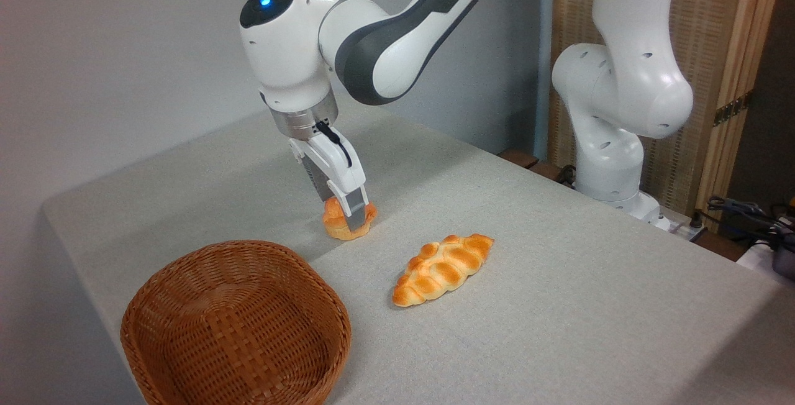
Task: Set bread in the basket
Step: 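Close the gripper around the round bun, then lift the round bun and carry it over the wicker basket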
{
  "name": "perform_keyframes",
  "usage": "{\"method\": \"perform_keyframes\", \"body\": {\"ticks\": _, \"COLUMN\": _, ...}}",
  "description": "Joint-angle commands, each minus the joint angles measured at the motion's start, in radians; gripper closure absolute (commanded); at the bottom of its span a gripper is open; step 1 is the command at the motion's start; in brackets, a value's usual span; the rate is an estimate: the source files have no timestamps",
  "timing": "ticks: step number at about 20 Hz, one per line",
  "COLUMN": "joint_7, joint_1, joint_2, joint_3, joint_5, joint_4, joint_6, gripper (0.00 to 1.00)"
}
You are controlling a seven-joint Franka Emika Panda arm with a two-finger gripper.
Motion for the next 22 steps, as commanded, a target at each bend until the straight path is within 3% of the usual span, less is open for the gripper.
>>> {"method": "perform_keyframes", "body": {"ticks": 1, "joint_7": -0.005, "joint_1": -0.004, "joint_2": 0.003, "joint_3": 0.003, "joint_5": -0.013, "joint_4": 0.001, "joint_6": 0.007, "gripper": 0.32}}
{"method": "perform_keyframes", "body": {"ticks": 3, "joint_7": 0.001, "joint_1": -0.004, "joint_2": 0.003, "joint_3": 0.003, "joint_5": -0.009, "joint_4": 0.003, "joint_6": 0.006, "gripper": 0.56}}
{"method": "perform_keyframes", "body": {"ticks": 5, "joint_7": 0.001, "joint_1": -0.005, "joint_2": 0.003, "joint_3": 0.003, "joint_5": -0.009, "joint_4": 0.003, "joint_6": 0.006, "gripper": 0.69}}
{"method": "perform_keyframes", "body": {"ticks": 15, "joint_7": -0.008, "joint_1": -0.004, "joint_2": 0.003, "joint_3": 0.004, "joint_5": -0.001, "joint_4": 0.039, "joint_6": -0.043, "gripper": 0.68}}
{"method": "perform_keyframes", "body": {"ticks": 18, "joint_7": -0.005, "joint_1": 0.007, "joint_2": 0.03, "joint_3": 0.021, "joint_5": 0.04, "joint_4": 0.207, "joint_6": -0.251, "gripper": 0.66}}
{"method": "perform_keyframes", "body": {"ticks": 22, "joint_7": -0.002, "joint_1": 0.032, "joint_2": 0.099, "joint_3": 0.073, "joint_5": 0.036, "joint_4": 0.407, "joint_6": -0.281, "gripper": 0.63}}
